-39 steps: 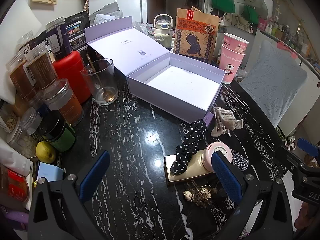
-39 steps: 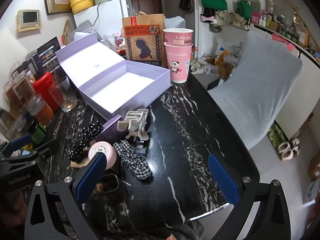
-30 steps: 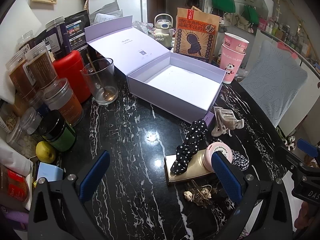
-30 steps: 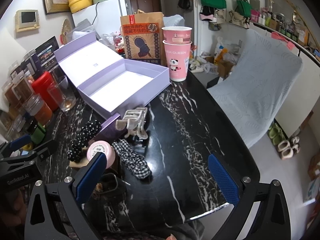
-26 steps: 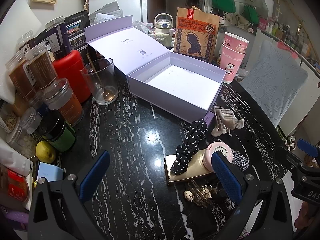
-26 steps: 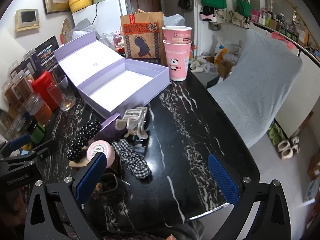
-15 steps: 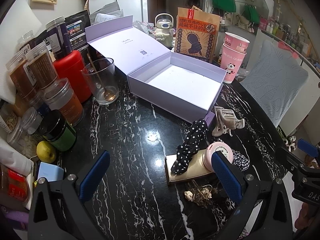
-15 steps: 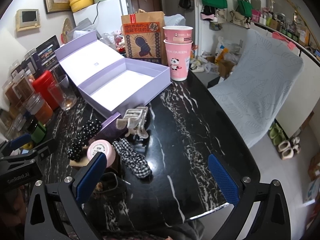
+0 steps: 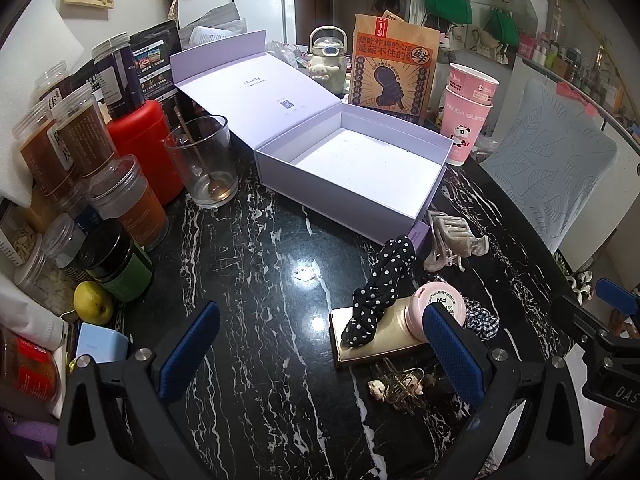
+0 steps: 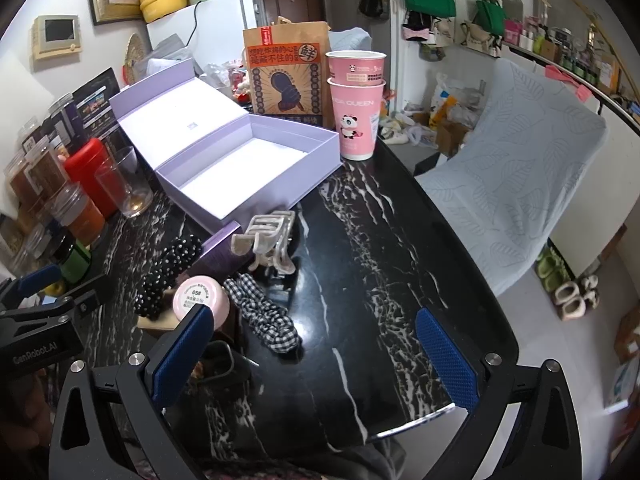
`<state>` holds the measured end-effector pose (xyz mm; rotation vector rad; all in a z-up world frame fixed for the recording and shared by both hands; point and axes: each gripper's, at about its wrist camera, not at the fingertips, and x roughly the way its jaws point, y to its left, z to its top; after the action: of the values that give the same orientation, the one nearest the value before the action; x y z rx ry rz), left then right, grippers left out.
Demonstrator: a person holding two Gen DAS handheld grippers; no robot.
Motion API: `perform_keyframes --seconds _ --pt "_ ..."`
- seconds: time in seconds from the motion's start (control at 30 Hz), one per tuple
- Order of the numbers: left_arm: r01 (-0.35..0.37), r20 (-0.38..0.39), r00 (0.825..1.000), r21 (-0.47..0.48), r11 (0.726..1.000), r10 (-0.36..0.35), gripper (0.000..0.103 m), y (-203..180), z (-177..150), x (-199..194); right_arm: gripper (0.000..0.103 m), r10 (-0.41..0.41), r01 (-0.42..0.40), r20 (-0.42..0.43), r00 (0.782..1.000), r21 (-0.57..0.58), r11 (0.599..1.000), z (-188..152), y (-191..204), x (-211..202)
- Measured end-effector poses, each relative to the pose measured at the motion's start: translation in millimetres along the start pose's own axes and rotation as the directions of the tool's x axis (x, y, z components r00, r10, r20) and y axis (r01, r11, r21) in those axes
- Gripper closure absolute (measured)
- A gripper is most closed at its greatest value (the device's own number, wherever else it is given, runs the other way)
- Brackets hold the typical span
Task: Organize rigid objects
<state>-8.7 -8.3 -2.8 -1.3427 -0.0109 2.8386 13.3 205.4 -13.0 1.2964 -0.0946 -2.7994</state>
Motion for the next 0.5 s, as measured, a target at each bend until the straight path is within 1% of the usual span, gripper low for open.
perform_keyframes --seconds 0.5 --pt "0.0 -0.001 1.0 0.001 1.0 0.0 0.0 -0.2 -0.3 -0.4 0.0 0.01 -0.01 0.002 1.0 0.001 1.0 -4.7 -0.7 -1.6"
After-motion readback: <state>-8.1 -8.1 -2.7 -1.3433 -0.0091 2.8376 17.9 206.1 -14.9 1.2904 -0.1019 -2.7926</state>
